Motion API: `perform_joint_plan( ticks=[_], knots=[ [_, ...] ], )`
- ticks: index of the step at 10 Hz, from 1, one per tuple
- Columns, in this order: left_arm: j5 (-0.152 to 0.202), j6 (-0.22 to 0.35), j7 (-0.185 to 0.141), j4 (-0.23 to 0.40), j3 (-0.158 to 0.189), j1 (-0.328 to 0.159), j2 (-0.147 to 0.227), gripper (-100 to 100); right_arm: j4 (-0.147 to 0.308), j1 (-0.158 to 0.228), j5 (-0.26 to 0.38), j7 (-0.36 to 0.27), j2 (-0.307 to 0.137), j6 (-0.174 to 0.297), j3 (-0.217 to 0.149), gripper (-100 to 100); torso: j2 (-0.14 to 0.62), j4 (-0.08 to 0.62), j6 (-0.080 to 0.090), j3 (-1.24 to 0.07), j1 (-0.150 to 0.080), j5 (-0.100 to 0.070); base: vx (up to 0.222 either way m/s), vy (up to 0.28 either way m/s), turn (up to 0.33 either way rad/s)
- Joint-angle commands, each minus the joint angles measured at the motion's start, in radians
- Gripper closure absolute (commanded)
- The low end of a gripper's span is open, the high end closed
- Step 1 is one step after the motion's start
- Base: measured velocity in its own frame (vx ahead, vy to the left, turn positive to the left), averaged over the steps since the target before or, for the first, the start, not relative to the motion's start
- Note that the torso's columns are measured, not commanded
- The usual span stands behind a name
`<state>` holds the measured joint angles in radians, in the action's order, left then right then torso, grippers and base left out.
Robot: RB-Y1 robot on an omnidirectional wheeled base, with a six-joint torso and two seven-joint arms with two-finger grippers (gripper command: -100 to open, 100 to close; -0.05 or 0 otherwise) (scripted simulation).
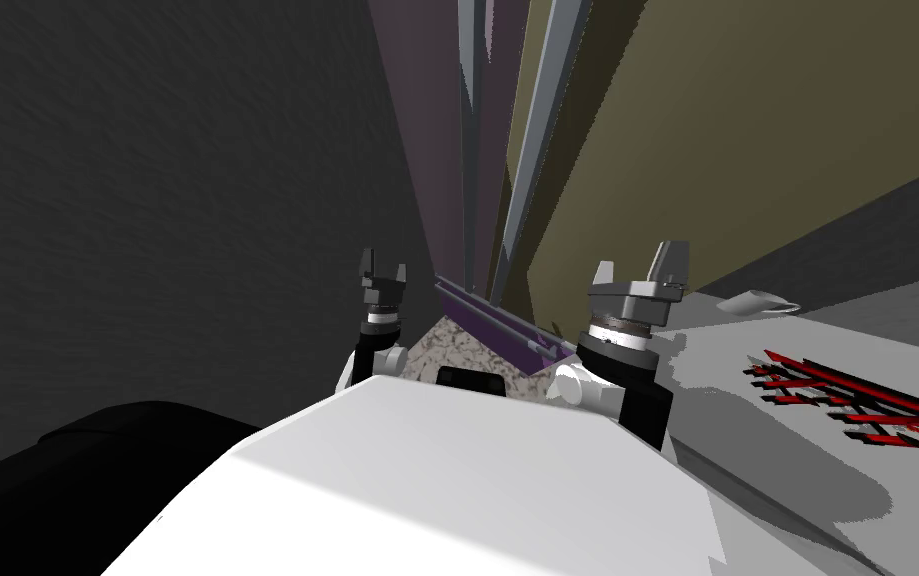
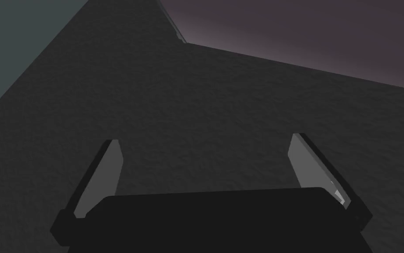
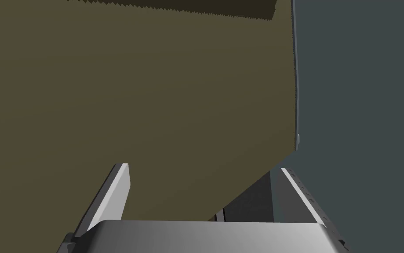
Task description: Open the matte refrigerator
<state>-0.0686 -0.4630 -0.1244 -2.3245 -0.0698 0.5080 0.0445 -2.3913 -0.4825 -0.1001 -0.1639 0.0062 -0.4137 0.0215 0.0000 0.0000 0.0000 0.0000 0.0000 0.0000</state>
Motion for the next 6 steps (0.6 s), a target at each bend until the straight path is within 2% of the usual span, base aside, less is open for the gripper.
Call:
perform_joint_plan(
  ticks=[1, 6],
  knots=[
    [0.0, 0.0, 0.0, 0.0, 0.0, 0.0, 0.0, 0, 0.0, 0.0, 0.0, 0.0, 0.0, 0.0, 0.0, 0, 0.04, 0.041, 0.0, -0.082, 0.0, 0.0, 0.0, 0.0, 0.0],
    [0.0, 0.0, 0.0, 0.0, 0.0, 0.0, 0.0, 0, 0.0, 0.0, 0.0, 0.0, 0.0, 0.0, 0.0, 0, 0.396, 0.396, 0.0, -0.792, 0.0, 0.0, 0.0, 0.0, 0.0]
  ],
)
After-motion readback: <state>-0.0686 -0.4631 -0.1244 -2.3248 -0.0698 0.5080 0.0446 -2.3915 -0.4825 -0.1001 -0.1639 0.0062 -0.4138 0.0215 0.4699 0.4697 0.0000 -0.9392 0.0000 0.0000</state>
